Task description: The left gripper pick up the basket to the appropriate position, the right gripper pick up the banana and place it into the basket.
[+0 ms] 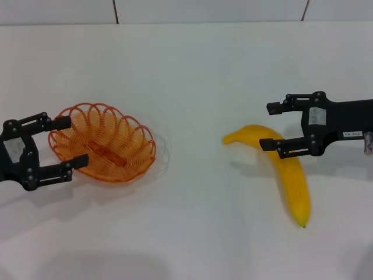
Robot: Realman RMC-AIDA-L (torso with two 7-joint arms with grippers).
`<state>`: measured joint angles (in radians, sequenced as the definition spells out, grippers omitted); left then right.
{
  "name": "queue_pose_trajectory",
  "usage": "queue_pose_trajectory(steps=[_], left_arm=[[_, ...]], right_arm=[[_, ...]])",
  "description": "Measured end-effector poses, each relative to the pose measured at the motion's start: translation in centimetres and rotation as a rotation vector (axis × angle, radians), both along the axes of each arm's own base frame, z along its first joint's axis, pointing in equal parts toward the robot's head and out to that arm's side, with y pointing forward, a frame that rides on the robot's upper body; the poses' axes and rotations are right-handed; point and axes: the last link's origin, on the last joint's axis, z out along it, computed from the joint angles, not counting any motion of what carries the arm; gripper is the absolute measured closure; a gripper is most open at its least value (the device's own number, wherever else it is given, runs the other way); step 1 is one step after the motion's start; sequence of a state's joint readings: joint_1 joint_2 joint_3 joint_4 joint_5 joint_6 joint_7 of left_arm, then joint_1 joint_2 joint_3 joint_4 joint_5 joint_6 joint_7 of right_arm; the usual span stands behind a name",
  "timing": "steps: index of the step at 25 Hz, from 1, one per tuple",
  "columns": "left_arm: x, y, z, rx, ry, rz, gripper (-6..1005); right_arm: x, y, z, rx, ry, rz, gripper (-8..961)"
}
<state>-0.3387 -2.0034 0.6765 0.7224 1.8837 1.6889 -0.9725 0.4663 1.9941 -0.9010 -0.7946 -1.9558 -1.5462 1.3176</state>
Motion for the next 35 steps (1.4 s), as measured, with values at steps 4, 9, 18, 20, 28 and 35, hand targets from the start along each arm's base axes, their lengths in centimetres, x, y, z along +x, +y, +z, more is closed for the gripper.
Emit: queue_pose_trajectory(steps=[4,9,18,20,28,35], left_arm=[[0.1,-0.1,-0.3,-0.004,-0.006,0.000,204],[0.1,-0.2,-0.5,-0.004,-0.009,0.004,207],[-0.2,1.1,1.4,0.022,-0.071,0.143,212],[-0.5,1.9,2.6,0.033,-0.084,0.220,214],[-0.7,5.5,6.5,0.098,-0.088,0.530,219],[0.8,8.4,6.8,0.023,0.047,0.575,223]], right_arm=[[0.0,0.0,0.0,0.001,0.000,0.000,130],[0.0,0.0,0.0,0.001,0.002,-0.001,130],[0.0,0.0,0.0,0.001,0.003,-0.001,131],[0.0,0.0,0.0,0.000,0.003,-0.002,131],[0.0,0.0,-0.1,0.001,0.003,-0.005,131],[0.0,0.0,-0.2,-0.003,0.004,-0.005,131]])
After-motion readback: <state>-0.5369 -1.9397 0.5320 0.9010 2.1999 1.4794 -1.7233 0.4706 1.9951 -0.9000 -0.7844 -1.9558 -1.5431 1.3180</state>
